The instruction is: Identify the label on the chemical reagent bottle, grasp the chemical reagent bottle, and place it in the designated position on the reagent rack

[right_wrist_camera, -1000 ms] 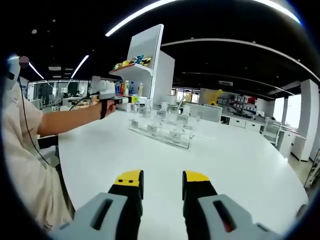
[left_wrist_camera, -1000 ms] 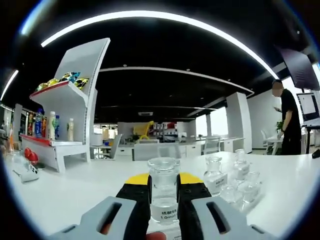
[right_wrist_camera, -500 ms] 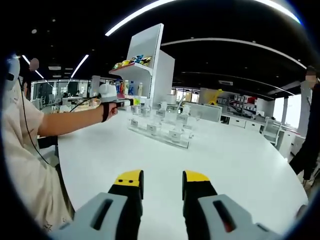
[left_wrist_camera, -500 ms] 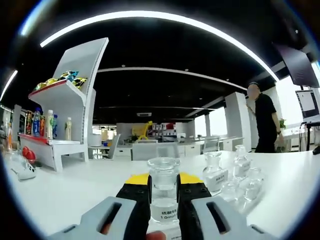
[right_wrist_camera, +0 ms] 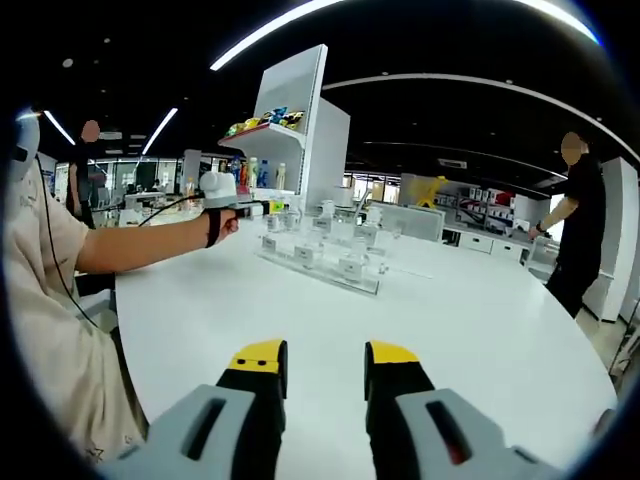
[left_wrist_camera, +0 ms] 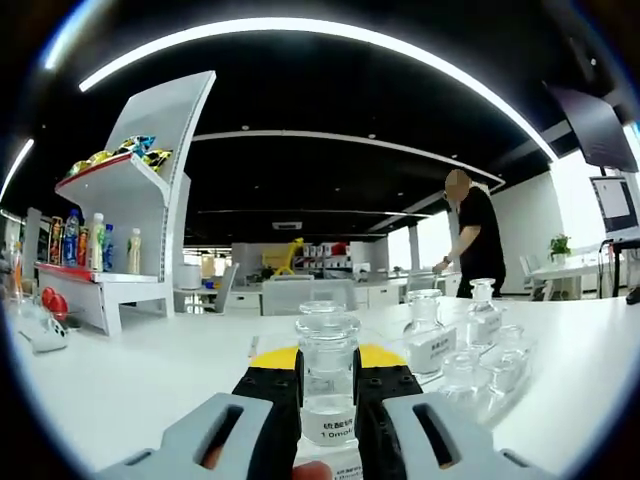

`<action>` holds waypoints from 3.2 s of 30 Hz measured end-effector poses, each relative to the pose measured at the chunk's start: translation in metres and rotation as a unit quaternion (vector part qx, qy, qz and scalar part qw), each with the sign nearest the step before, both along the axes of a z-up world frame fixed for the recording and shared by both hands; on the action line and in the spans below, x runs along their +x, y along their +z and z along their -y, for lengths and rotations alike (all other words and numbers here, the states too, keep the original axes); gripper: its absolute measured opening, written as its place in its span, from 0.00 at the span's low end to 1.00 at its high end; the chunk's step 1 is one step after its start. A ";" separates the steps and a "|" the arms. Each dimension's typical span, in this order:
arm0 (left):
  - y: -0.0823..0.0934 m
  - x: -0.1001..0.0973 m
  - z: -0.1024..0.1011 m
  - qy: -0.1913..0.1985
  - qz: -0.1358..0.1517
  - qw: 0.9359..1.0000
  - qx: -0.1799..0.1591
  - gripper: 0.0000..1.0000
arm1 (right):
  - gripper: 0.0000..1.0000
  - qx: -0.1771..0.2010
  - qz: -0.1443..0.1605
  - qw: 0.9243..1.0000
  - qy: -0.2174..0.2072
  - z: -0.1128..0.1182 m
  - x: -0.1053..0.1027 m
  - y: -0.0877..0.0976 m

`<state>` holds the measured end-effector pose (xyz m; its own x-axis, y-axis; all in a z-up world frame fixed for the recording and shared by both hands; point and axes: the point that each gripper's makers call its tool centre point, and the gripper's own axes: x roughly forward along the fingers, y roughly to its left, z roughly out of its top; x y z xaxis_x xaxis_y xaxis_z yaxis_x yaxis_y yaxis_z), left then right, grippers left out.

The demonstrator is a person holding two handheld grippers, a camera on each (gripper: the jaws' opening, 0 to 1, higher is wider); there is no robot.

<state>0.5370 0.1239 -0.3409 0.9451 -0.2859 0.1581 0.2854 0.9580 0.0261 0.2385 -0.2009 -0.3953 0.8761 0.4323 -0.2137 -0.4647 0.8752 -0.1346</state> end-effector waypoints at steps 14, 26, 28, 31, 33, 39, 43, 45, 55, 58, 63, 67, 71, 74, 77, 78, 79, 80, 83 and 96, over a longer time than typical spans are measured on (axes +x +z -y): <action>-0.013 0.003 0.001 0.002 -0.006 1.000 0.010 0.19 | 0.31 0.001 -0.002 1.000 -0.001 0.000 0.001 -0.002; -0.023 0.002 0.002 0.001 -0.016 1.000 0.010 0.20 | 0.30 0.001 -0.003 1.000 -0.001 0.000 0.000 -0.002; -0.026 0.002 0.002 0.001 -0.018 1.000 0.011 0.20 | 0.30 0.001 -0.002 1.000 0.000 0.000 0.000 -0.002; -0.030 0.001 0.001 -0.002 -0.023 1.000 0.011 0.20 | 0.30 0.001 -0.002 1.000 0.000 0.000 0.000 -0.001; -0.031 0.001 -0.001 -0.001 -0.027 1.000 0.006 0.20 | 0.30 0.002 -0.002 1.000 -0.001 0.000 -0.001 -0.001; -0.035 0.001 0.000 -0.004 -0.037 0.999 -0.002 0.20 | 0.30 0.002 -0.002 1.000 -0.001 0.001 -0.001 -0.001; -0.036 -0.001 0.002 -0.004 -0.036 0.999 0.003 0.20 | 0.30 0.003 -0.003 1.000 -0.001 0.001 -0.001 -0.002; -0.037 -0.002 0.002 -0.004 -0.038 0.999 0.002 0.20 | 0.30 0.005 -0.002 1.000 0.000 0.001 -0.001 -0.001; -0.043 -0.005 0.005 -0.005 -0.047 0.999 0.003 0.20 | 0.30 0.005 -0.002 1.000 -0.001 0.001 -0.001 -0.002; -0.044 -0.004 0.005 -0.004 -0.049 0.999 0.003 0.20 | 0.30 0.006 -0.002 1.000 -0.001 0.001 -0.001 -0.002; -0.045 -0.004 0.004 -0.003 -0.051 0.999 0.000 0.20 | 0.30 0.006 -0.002 1.000 -0.001 0.002 0.000 -0.003; -0.046 -0.004 0.004 -0.003 -0.053 0.999 -0.001 0.20 | 0.30 0.006 -0.003 1.000 -0.001 0.003 0.000 -0.003; -0.049 -0.004 0.003 -0.001 -0.056 0.998 -0.004 0.20 | 0.30 0.006 -0.003 1.000 0.000 0.002 0.000 -0.004; -0.050 -0.004 0.002 -0.001 -0.058 0.998 -0.004 0.20 | 0.30 0.006 -0.003 1.000 0.000 0.002 0.001 -0.005; -0.050 -0.004 0.002 -0.001 -0.058 0.998 -0.004 0.20 | 0.30 0.006 -0.003 1.000 0.002 0.000 0.001 -0.005; -0.050 -0.004 0.002 -0.001 -0.058 0.998 -0.003 0.20 | 0.30 0.005 -0.003 1.000 0.002 0.000 0.001 -0.005; -0.050 -0.005 0.002 -0.001 -0.058 0.998 -0.004 0.20 | 0.30 0.005 -0.004 1.000 0.002 0.001 0.001 -0.005; -0.050 -0.005 0.002 -0.001 -0.059 0.998 -0.005 0.20 | 0.30 0.005 -0.004 1.000 0.002 0.001 0.001 -0.005; -0.050 -0.005 0.002 0.000 -0.058 0.998 -0.003 0.20 | 0.30 0.006 -0.003 1.000 0.001 0.001 0.001 -0.005; -0.052 -0.006 0.002 -0.002 -0.063 0.998 -0.007 0.20 | 0.30 0.006 -0.003 1.000 0.001 0.001 0.001 -0.005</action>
